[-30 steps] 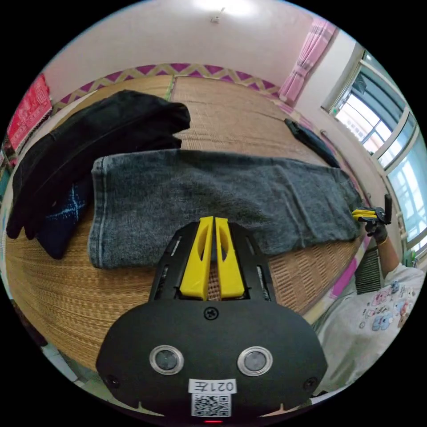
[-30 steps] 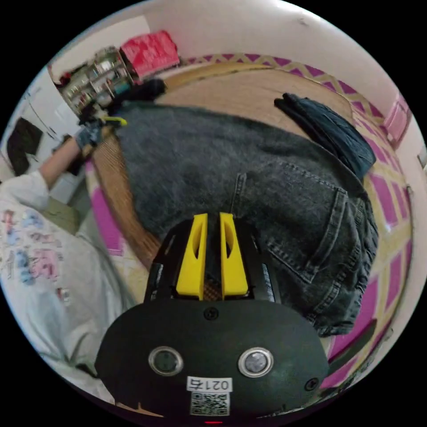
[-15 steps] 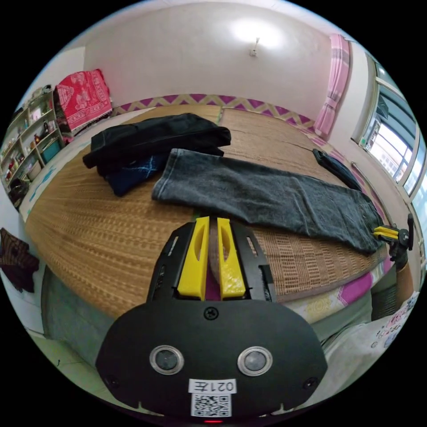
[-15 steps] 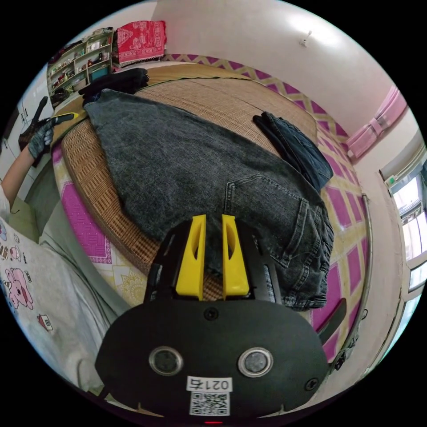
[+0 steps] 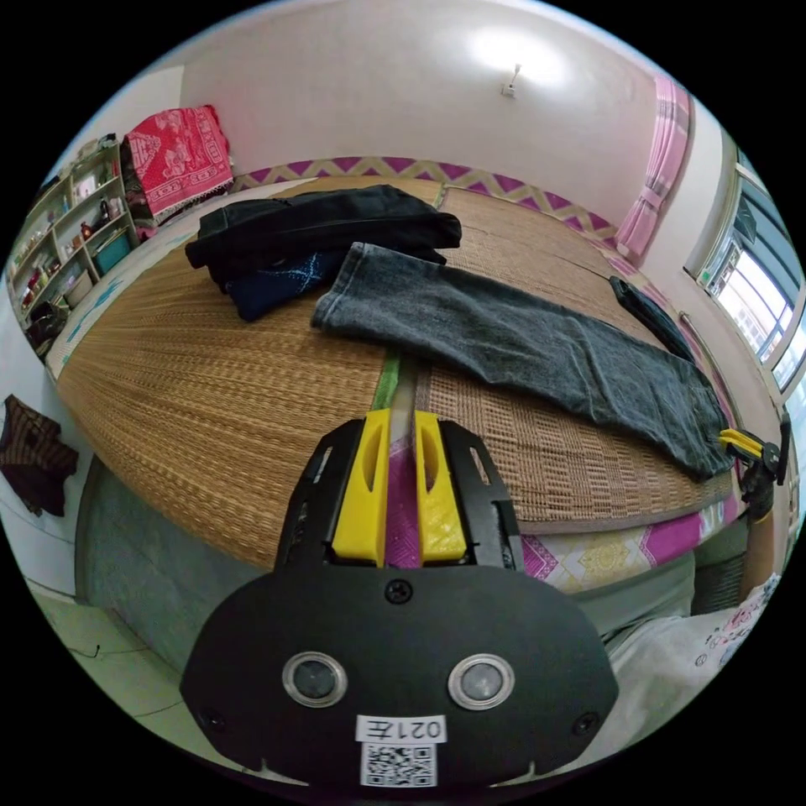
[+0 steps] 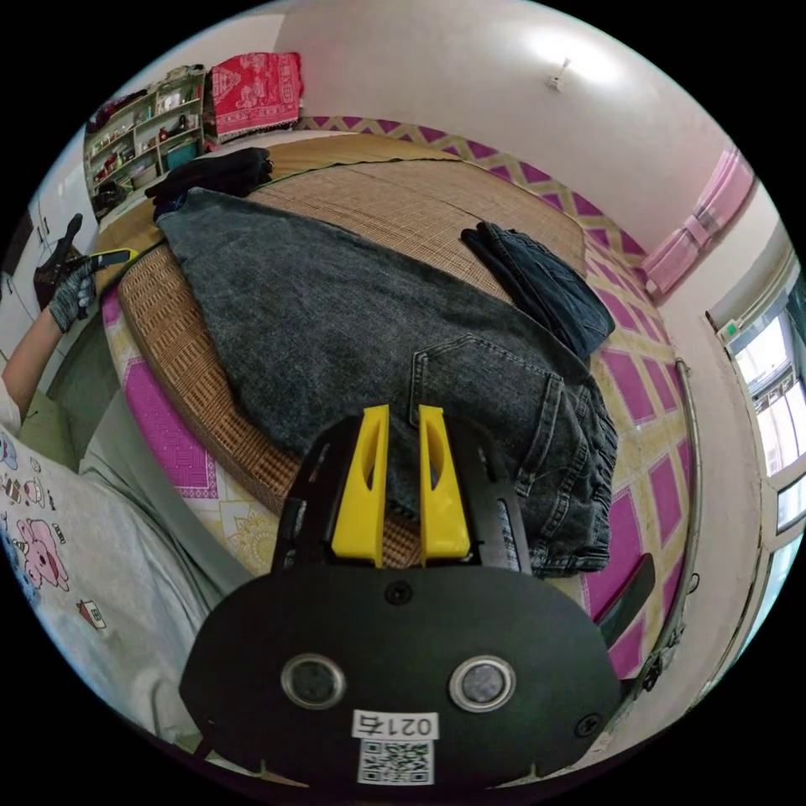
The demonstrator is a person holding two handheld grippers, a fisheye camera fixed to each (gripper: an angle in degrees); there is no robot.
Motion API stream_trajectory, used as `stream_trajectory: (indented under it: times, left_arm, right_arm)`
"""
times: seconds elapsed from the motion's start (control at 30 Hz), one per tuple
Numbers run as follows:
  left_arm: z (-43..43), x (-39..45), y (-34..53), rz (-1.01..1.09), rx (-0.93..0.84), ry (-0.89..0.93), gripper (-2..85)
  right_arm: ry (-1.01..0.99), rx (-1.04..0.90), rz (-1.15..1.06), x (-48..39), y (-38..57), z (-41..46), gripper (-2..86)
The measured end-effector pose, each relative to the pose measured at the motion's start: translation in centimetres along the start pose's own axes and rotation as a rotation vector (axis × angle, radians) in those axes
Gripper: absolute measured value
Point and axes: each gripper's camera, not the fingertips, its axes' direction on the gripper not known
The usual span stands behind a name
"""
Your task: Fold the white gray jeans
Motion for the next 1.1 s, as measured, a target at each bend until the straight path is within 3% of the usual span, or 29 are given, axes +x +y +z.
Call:
stream_trajectory:
  times: [0.87,1.1]
  left_arm:
    - [6.2,-1.0,-4.3,0.004,-0.002,-0.074,5.1]
    - [8.6,-8.1,-5.2,-0.314,0.040,0.247,9.6]
  right_arm:
    - [-0.051,-0.003,0.071,3.1,3.2,0.0,6.2]
    - [-0.080,-0.002,0.115,5.5,4.6,-0.8,6.1]
